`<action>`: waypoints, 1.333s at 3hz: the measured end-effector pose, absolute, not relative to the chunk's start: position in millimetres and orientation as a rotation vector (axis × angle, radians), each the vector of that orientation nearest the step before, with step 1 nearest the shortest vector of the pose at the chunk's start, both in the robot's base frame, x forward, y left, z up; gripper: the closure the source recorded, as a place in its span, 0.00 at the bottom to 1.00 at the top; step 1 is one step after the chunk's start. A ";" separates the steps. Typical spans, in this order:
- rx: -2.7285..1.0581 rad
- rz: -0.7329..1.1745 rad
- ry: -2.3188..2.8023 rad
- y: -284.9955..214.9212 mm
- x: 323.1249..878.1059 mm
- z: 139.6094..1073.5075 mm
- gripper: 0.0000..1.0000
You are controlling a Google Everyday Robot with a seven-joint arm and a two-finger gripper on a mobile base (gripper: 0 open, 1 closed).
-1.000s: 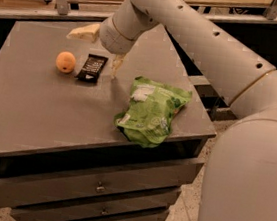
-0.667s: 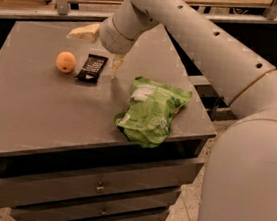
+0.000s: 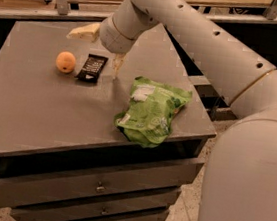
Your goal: Move rxbar chocolate near orange
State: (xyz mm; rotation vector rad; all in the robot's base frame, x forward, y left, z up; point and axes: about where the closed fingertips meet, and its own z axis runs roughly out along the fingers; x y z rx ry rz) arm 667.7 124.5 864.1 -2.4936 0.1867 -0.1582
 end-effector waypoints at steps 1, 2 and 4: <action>-2.494 -0.158 0.187 124.5 667.7 865.2 0.26; -2.494 -0.158 0.187 124.5 667.6 865.6 0.33; -2.346 -0.604 0.039 84.1 617.3 1012.8 0.00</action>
Offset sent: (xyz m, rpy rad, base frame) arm -0.0508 -0.0464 0.1911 0.1087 -0.4604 0.0136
